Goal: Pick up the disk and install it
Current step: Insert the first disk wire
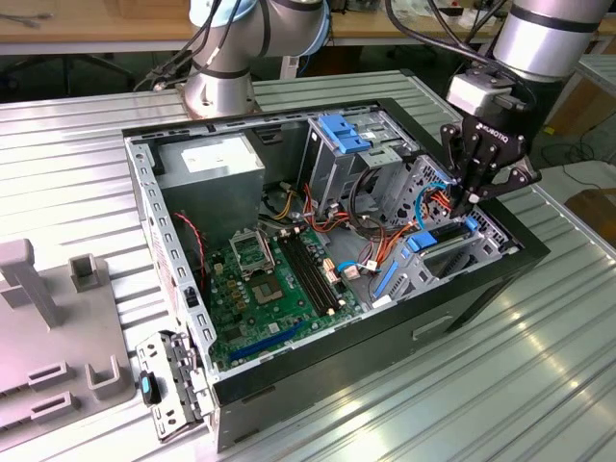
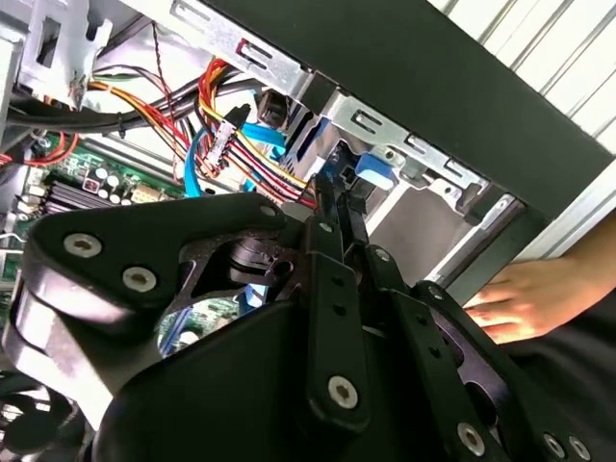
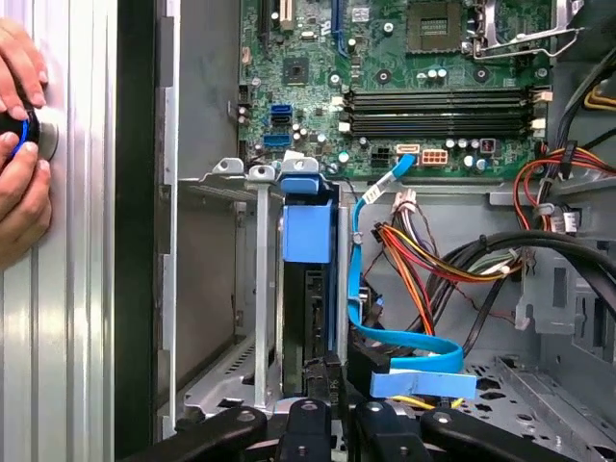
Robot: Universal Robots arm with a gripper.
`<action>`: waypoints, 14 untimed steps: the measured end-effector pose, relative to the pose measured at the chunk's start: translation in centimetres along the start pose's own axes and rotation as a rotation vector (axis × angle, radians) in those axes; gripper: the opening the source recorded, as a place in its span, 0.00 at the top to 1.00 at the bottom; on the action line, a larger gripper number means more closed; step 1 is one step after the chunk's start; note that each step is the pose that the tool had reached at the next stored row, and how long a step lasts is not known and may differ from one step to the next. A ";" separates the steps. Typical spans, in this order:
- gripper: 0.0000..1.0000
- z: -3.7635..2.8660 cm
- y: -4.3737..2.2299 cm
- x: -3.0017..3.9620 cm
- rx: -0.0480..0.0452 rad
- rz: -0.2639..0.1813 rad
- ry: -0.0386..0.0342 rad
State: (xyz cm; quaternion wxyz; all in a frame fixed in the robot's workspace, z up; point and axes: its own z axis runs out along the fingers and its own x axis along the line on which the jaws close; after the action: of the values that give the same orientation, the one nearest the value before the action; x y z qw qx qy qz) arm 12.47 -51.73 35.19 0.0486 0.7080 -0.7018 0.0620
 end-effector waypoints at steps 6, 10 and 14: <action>0.83 0.30 0.39 1.23 0.0016 -0.001 -0.0745; 0.83 0.38 0.40 1.71 0.0030 -0.006 -0.0768; 0.83 0.46 0.44 1.78 0.0089 -0.054 -0.0778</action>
State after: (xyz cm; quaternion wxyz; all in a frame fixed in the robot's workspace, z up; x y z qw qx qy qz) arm 12.05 -53.57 35.01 0.0198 0.7288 -0.6835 0.0363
